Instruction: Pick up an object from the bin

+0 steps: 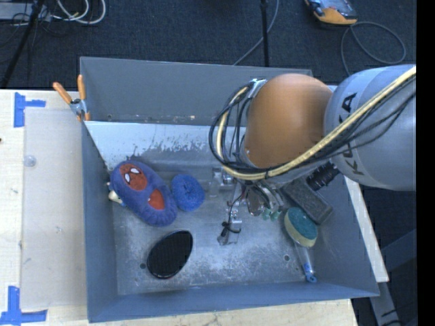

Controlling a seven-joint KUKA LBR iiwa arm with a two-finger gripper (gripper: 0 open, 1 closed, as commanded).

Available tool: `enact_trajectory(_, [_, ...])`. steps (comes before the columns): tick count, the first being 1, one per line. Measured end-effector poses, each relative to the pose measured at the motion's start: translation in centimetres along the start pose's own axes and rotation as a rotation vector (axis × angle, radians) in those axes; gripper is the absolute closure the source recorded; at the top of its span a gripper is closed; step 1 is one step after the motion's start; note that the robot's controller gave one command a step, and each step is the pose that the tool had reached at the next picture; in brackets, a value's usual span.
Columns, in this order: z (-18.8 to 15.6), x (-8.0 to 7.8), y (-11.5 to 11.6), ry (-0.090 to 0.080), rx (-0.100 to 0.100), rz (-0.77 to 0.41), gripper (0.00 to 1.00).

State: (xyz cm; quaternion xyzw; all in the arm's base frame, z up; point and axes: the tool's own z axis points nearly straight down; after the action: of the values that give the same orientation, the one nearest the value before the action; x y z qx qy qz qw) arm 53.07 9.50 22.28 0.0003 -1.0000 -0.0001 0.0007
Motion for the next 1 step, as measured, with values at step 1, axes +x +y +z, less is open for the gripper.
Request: enact_trajectory(1, [4.62,1.95,2.52,-0.001,0.0,0.055,0.0])
